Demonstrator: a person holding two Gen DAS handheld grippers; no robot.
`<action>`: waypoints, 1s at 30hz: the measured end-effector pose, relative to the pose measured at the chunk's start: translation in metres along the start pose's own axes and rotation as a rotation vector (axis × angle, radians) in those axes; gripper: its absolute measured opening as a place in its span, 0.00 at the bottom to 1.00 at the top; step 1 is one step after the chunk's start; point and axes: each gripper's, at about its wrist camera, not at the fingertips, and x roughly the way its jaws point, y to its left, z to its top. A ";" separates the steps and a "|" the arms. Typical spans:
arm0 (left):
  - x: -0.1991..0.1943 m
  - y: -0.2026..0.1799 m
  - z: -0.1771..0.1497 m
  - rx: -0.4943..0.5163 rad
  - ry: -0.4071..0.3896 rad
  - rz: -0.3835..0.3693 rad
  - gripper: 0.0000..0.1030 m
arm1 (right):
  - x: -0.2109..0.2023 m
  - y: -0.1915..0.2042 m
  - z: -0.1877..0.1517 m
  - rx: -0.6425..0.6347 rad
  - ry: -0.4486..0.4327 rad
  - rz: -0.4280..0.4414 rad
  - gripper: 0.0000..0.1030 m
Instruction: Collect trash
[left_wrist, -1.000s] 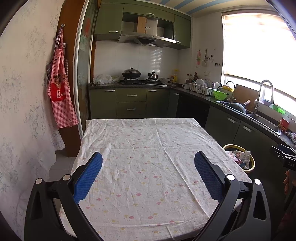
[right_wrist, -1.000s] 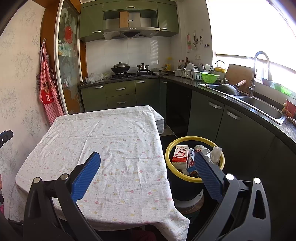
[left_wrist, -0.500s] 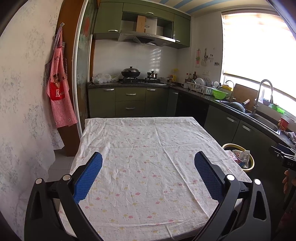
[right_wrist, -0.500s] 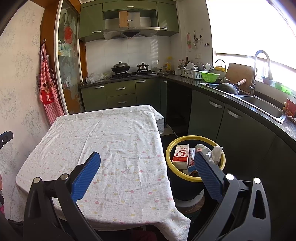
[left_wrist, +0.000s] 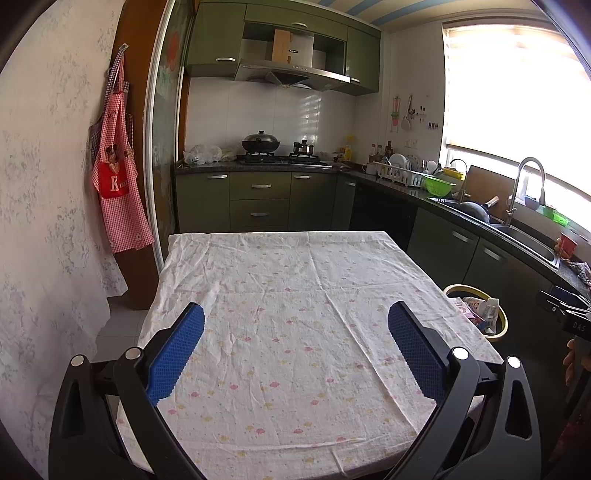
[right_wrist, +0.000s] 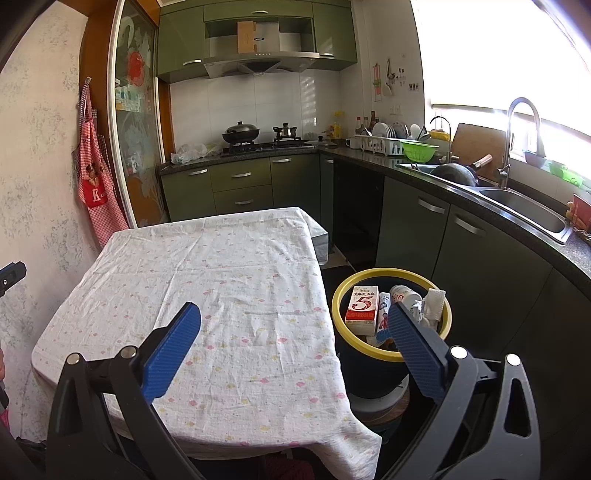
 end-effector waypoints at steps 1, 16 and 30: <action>0.000 0.000 0.000 0.001 0.000 0.001 0.95 | 0.000 0.000 0.000 0.000 0.000 -0.001 0.93; 0.003 -0.001 -0.003 -0.001 0.003 -0.001 0.95 | 0.001 0.000 0.000 0.001 0.002 -0.001 0.93; 0.009 -0.004 -0.007 -0.009 0.024 -0.028 0.95 | 0.002 0.002 -0.001 0.000 0.006 0.001 0.93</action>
